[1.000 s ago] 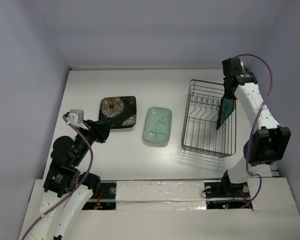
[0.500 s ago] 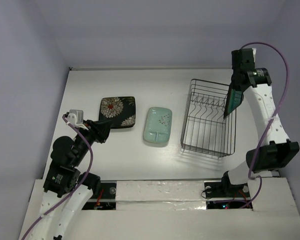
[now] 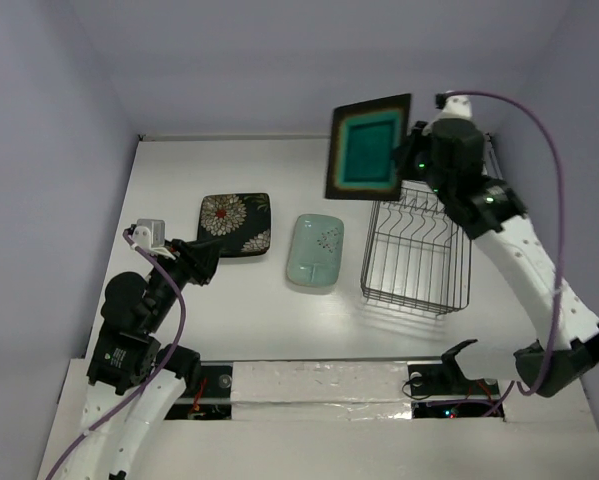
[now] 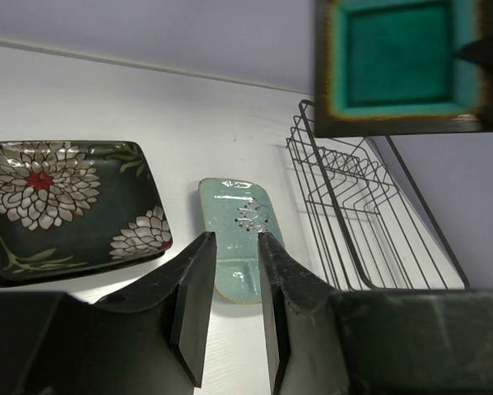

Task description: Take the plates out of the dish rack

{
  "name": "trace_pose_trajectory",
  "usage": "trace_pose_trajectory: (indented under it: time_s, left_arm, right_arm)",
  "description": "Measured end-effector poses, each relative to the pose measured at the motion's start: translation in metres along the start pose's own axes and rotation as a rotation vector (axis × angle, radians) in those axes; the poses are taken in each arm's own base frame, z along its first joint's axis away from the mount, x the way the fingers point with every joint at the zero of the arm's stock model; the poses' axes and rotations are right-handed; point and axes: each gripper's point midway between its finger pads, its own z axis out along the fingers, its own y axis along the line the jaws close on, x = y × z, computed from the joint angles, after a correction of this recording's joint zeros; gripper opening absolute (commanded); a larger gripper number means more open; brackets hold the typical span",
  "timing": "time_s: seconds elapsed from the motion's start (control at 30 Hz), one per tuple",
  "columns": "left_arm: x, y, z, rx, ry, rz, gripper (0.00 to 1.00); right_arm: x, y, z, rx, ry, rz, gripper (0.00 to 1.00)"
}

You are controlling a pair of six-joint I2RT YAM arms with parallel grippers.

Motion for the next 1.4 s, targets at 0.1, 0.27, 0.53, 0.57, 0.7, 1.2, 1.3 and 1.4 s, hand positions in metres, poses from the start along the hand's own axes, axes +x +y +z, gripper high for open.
trace_pose_trajectory:
  time_s: [0.1,0.27,0.53,0.57,0.7,1.2,1.3,1.4]
  left_arm:
    - [0.0,0.001,0.0,-0.005,0.0,0.0,0.27]
    - [0.003,0.003,0.003,-0.012,0.014,-0.002,0.3]
    - [0.0,0.005,0.003,-0.023,0.003,-0.005,0.33]
    - [0.0,0.005,0.002,-0.024,0.0,-0.005,0.33]
    - [-0.002,0.004,0.001,-0.022,-0.009,-0.005,0.33]
    - [-0.004,0.008,0.001,-0.039,-0.017,-0.007,0.34]
    - [-0.004,0.008,0.001,-0.038,-0.017,-0.007,0.34]
    - [-0.004,0.008,0.001,-0.037,-0.016,-0.007,0.34]
  right_arm:
    - [0.049,0.056,0.048,-0.152,0.062,0.126,0.0]
    - [0.15,0.136,0.123,-0.279,0.217,0.259,0.0]
    - [0.283,0.204,0.175,-0.33,0.406,0.425,0.0]
    - [0.293,0.21,0.178,-0.342,0.422,0.449,0.0]
    - [0.315,0.223,0.191,-0.375,0.454,0.552,0.0]
    - [0.322,0.231,0.193,-0.41,0.471,0.629,0.43]
    - [0.322,0.233,0.192,-0.408,0.476,0.599,0.56]
    - [0.323,0.234,0.191,-0.399,0.486,0.561,0.7]
